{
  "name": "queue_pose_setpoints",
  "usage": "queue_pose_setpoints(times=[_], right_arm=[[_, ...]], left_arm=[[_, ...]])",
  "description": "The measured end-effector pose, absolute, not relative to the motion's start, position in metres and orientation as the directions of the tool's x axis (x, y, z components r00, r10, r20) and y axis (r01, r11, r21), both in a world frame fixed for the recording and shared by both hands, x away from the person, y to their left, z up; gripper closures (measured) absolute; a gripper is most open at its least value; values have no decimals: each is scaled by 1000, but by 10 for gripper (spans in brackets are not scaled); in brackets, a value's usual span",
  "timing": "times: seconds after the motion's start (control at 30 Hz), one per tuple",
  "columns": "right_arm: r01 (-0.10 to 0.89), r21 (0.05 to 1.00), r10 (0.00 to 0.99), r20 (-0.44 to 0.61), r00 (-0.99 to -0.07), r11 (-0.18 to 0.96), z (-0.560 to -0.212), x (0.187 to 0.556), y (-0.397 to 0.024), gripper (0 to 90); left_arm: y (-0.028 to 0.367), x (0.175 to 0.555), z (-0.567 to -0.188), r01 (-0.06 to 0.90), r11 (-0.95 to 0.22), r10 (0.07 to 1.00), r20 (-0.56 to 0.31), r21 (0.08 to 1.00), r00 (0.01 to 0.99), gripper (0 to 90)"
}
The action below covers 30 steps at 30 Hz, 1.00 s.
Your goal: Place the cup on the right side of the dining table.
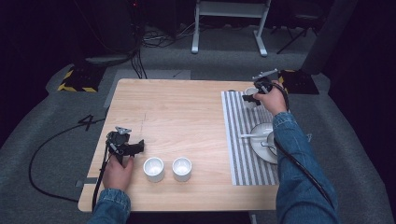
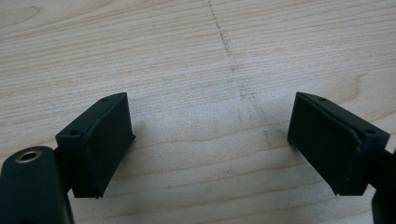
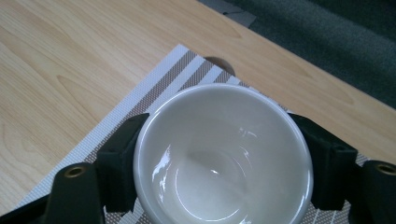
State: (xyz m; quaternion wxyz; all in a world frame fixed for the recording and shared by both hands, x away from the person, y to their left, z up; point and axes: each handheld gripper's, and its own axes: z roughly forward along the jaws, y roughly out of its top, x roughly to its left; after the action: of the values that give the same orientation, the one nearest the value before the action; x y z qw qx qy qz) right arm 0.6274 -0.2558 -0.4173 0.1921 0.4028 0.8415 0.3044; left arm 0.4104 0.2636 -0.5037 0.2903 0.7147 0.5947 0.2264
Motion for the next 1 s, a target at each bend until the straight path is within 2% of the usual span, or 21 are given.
queue_pose_setpoints(times=[0.43,1.0], right_arm=[[601,659,806,-14,-591,452,-453,628,-260,271],[597,640,790,-25,-613,484,-451,626,-260,271]], left_arm=[[264,410,-504,719,-124,982,-21,684,190,141],[264,410,-504,719,-124,982,-21,684,190,141]])
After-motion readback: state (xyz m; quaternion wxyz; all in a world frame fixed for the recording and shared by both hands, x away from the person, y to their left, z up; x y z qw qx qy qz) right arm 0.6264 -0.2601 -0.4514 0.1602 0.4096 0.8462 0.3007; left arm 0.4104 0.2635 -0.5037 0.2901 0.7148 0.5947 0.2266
